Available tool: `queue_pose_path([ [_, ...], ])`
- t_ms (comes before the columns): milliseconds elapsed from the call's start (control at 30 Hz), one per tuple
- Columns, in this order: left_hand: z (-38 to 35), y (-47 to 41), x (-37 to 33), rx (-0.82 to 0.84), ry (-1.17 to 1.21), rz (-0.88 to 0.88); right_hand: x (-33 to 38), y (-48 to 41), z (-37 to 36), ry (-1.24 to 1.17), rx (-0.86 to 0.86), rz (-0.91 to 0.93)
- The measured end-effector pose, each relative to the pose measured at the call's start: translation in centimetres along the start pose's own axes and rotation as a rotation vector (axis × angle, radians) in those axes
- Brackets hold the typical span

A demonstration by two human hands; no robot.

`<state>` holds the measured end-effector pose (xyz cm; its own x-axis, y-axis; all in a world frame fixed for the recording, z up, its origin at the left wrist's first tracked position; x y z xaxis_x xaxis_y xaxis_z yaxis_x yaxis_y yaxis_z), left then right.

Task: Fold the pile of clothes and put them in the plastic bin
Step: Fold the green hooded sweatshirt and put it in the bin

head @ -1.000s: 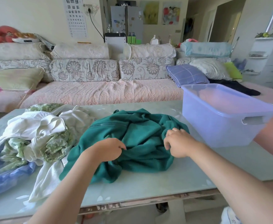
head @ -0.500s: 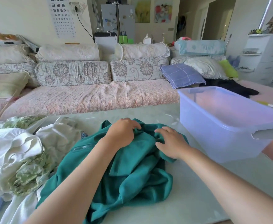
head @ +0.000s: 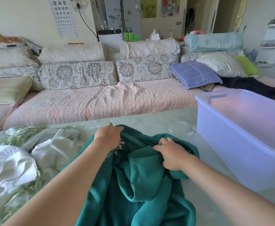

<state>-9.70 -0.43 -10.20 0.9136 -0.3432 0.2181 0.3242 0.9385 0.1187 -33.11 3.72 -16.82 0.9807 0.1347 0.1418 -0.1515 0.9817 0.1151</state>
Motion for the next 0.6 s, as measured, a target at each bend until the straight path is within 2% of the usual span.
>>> queue_pose_path([
  [167,1.6,3.6,7.3,-0.072,-0.048,0.31,4.0,-2.4,3.6,0.219,-0.363,0.219],
  [233,1.5,5.0,9.8,-0.077,-0.028,0.453,5.6,-3.4,5.2,0.304,-0.512,0.251],
  [300,0.9,6.4,11.7,-0.014,0.047,0.618,7.3,-4.4,5.9,0.476,-0.517,0.18],
  [367,0.2,7.9,12.8,0.068,0.091,0.736,8.6,-4.9,5.5,0.517,-0.423,0.097],
  [433,-0.4,8.5,12.9,0.092,-0.038,0.645,10.2,-4.0,4.9,0.285,-0.366,0.122],
  [500,-0.8,8.0,12.0,-0.015,-0.148,0.365,11.8,-2.7,3.6,0.057,-0.233,0.212],
  [567,-0.6,7.8,10.0,-0.143,-0.016,0.084,13.0,-1.3,1.7,-0.006,-0.021,0.267],
  [600,-0.4,7.8,8.8,-0.146,0.116,-0.02,13.4,-0.6,0.8,0.043,0.044,0.27],
])
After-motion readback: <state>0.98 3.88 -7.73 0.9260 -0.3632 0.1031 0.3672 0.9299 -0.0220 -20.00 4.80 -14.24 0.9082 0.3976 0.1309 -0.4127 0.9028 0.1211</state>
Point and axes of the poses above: each hand's wrist, its own y-axis away from the middle knuckle, its own z-axis out of the back of the hand, x = y × z, the point moved 2 cm from there along -y, towards the middle knuckle, and after that the axes turned 12 degrees about -z, right-handed, at the moved point
